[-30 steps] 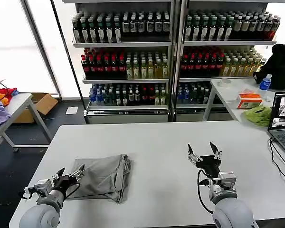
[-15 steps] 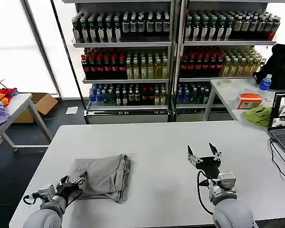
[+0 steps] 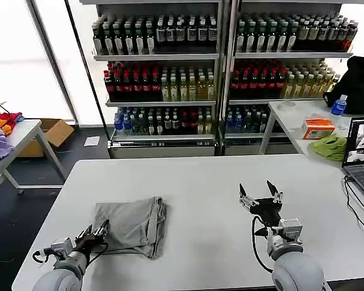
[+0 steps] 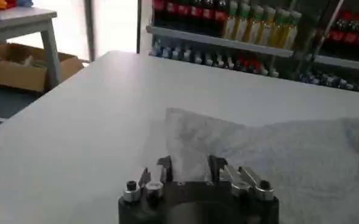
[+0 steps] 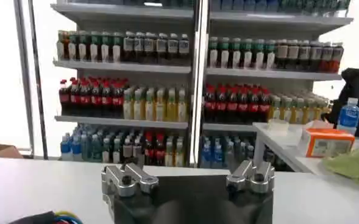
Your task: Fold and organize the clothes.
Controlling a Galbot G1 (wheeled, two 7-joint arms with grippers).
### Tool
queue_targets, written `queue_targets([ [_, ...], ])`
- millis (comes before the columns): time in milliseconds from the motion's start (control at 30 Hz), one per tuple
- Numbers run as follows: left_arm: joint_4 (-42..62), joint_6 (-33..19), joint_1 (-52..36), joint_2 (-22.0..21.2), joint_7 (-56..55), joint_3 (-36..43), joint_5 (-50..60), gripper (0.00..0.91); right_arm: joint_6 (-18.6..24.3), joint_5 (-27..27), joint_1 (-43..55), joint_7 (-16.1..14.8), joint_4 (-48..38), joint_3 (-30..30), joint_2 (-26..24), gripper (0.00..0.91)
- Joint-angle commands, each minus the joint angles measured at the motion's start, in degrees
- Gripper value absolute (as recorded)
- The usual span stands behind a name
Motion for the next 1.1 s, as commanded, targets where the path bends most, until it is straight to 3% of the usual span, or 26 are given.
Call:
queue_targets([
  [33, -0.2, -0.8, 0.4, -0.2, 0.1, -1.3, -0.1, 0.000, -0.1, 0.2, 0.3, 0.1, 0.0, 0.1, 0.1, 0.907],
  [300, -2.4, -1.2, 1.3, 3.9, 1.6, -11.7, -4.1, 0.000, -0.2, 1.7, 1.0, 0.9, -0.2, 0.2, -0.2, 0.907],
  [400, -2.5, -1.6, 1.2, 8.6, 2.8, -18.0, -4.3, 0.000, -0.2, 1.8, 1.2, 1.0, 0.0, 0.0, -0.3, 0.907],
  [533, -0.5, -2.2, 1.4, 19.4, 5.5, -26.6, -3.9, 0.000, -0.2, 2.1, 1.2, 1.2, 0.0, 0.0, -0.3, 0.907],
  [667, -0.1, -2.6, 3.5, 24.2, 7.0, -31.9, -3.8, 0.000, -0.1, 2.2, 1.1, 1.2, 0.1, 0.0, -0.1, 0.907],
  [767, -2.2, -2.5, 4.0, 23.4, 7.6, -30.5, -3.0, 0.000, 0.0, 2.2, 1.1, 1.3, 0.1, 0.1, 0.4, 0.907],
  [1100, -12.7, -0.7, 2.4, 14.7, 5.3, -11.6, 0.9, 0.000, 0.3, 1.8, -1.2, 1.5, 0.6, 1.8, 1.1, 0.907],
])
